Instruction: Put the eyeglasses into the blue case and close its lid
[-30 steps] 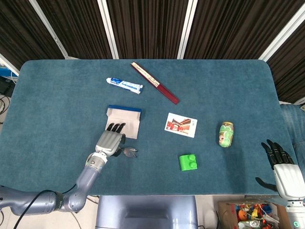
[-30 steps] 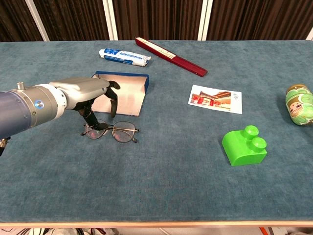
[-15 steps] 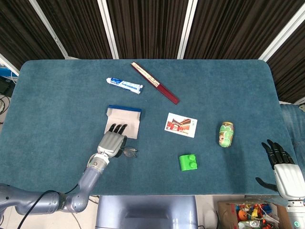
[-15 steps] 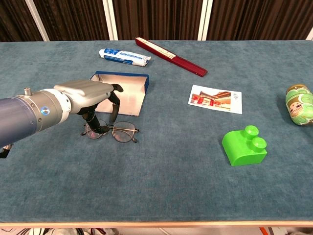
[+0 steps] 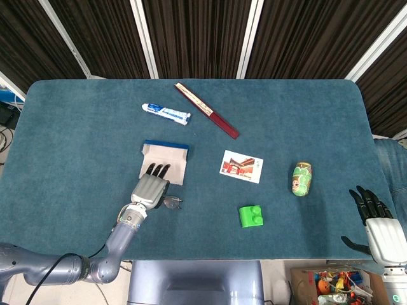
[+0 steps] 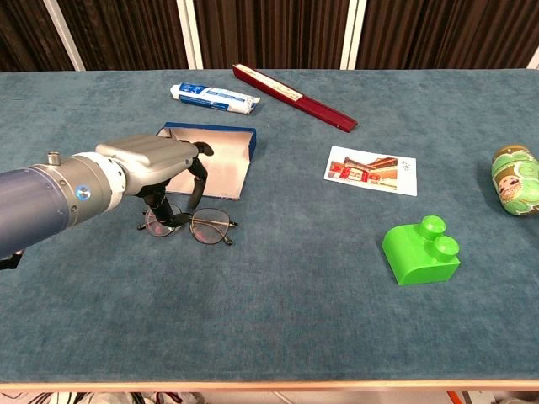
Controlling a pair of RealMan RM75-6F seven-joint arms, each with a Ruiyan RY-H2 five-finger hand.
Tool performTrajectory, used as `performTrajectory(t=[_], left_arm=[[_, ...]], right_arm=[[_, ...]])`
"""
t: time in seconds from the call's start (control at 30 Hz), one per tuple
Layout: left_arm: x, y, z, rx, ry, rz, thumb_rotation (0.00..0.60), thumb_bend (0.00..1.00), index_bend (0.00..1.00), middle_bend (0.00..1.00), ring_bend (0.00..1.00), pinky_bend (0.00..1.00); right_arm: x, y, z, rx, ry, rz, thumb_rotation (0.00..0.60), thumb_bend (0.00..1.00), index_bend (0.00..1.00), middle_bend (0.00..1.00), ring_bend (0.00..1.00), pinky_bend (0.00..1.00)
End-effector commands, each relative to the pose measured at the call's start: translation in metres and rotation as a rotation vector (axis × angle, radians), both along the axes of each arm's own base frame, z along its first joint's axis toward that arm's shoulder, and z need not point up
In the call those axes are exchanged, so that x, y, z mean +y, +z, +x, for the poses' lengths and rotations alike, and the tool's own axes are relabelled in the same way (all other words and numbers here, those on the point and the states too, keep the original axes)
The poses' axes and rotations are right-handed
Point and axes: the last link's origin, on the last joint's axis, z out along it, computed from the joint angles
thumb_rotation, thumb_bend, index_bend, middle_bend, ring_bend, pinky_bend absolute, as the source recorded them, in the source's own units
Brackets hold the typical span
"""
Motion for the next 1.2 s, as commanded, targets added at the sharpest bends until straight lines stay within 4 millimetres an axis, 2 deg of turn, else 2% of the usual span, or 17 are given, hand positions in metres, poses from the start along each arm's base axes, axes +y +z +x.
performTrajectory(t=[0.03,1.2], left_arm=[[-0.0006,-0.0004,0.0013,0.002,-0.005,0.0,0.6,0.35,0.53,0.03,0.0,0.0],[0.0,-0.0016,-0.0006,0.042,-0.013,0.005,0.6,0.38,0.55,0.04,0.0,0.0]], right_arm=[[0.0,-0.0001,-0.0001,0.001,0.0,0.001,0.6,0.1,0.0,0.0,0.03,0.18],[-0.0004,-0.0002,-0.0005,-0.001,-0.012,0.002,0.6,0.1,0.0,0.0,0.03,0.18]])
